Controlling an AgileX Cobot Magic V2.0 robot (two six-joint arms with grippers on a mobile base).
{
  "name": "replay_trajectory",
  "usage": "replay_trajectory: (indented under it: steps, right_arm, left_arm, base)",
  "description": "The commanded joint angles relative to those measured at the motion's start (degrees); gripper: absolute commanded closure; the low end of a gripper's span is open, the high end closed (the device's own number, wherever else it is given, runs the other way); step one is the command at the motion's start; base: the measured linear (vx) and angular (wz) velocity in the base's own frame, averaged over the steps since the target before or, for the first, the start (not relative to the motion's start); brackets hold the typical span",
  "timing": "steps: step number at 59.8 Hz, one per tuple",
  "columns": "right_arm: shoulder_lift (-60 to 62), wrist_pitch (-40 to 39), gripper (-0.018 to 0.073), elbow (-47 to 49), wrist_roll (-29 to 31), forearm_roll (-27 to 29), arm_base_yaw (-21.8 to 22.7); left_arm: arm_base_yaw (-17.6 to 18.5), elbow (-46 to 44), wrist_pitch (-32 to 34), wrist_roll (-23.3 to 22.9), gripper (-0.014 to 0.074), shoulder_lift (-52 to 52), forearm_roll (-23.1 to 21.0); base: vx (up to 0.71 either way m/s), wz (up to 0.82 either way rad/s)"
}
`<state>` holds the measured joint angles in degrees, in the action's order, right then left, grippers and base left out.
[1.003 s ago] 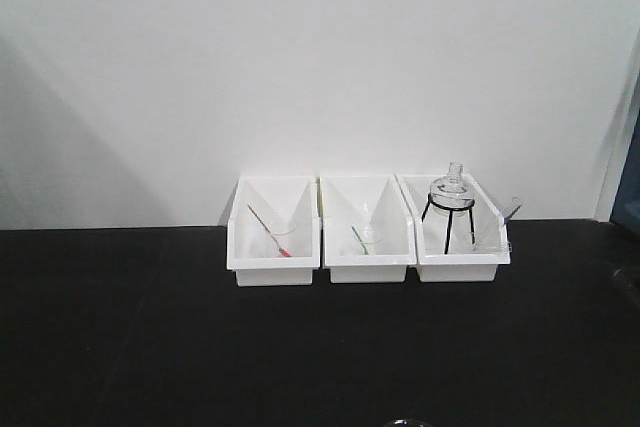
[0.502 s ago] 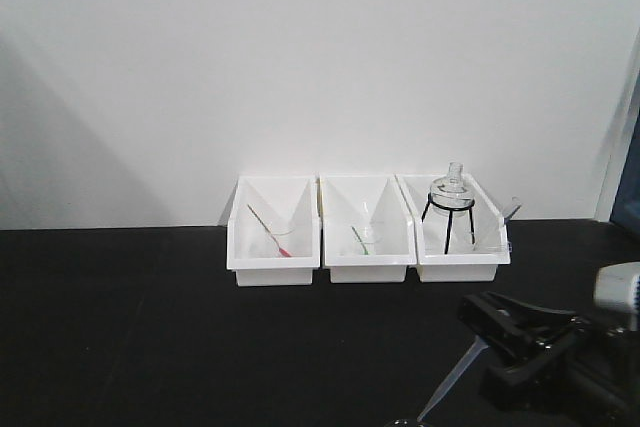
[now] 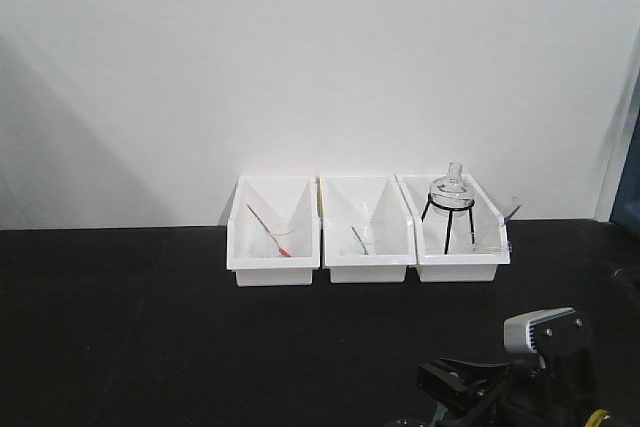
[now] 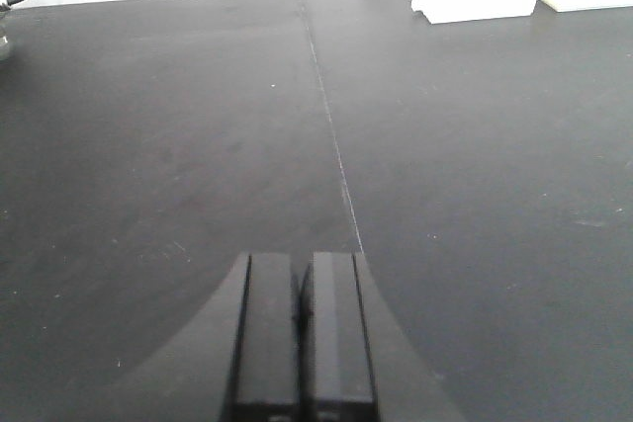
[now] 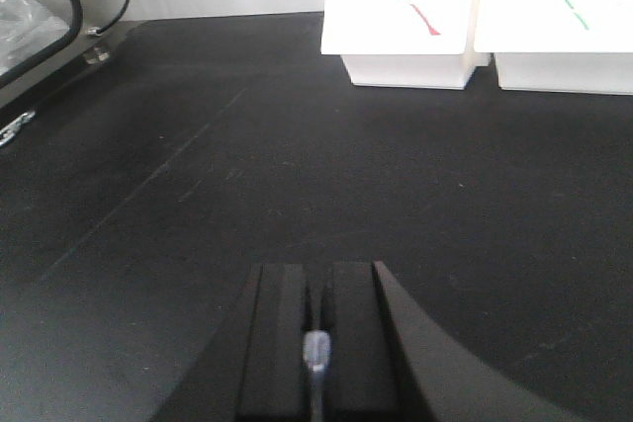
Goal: Grab transparent chemical and place on left bench
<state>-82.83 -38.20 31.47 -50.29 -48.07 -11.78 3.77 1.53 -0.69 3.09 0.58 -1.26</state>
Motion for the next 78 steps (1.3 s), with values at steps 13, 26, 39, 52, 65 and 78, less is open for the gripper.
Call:
replay_trajectory:
  steps: [13, 26, 39, 52, 65, 78]
  right_arm:
    - [1.12, -5.21, 0.0027, 1.68, 0.81, 1.18, -0.12]
    - [2.04, -5.56, -0.0001, 1.86, 5.09, 1.62, -0.06]
    - [11.88, 7.90, 0.0284, 1.86, 12.09, 5.05, -0.06]
    - [27.19, 24.81, 0.0570, 1.67, 11.00, 4.23, -0.06]
    - [36.90, 34.62, 0.0567, 1.67, 9.81, 4.24, -0.06]
    - [40.27, 35.92, 0.0567, 1.67, 9.71, 4.34, -0.06]
  left_arm:
    - [0.10, 0.93, 4.49, -0.45, 0.0600, 1.10, -0.04]
    - [0.10, 0.93, 4.49, -0.45, 0.0600, 1.10, -0.04]
    - [0.10, 0.93, 4.49, -0.45, 0.0600, 1.10, -0.04]
    - [0.10, 0.93, 4.49, -0.45, 0.0600, 1.10, -0.04]
    - [0.10, 0.93, 4.49, -0.45, 0.0600, 1.10, -0.04]
    - [0.10, 0.93, 4.49, -0.45, 0.0600, 1.10, -0.04]
  base:
    - [0.00, 0.00]
    - [0.00, 0.00]
    - [0.00, 0.00]
    - [0.00, 0.00]
    - [0.00, 0.00]
    - [0.00, 0.00]
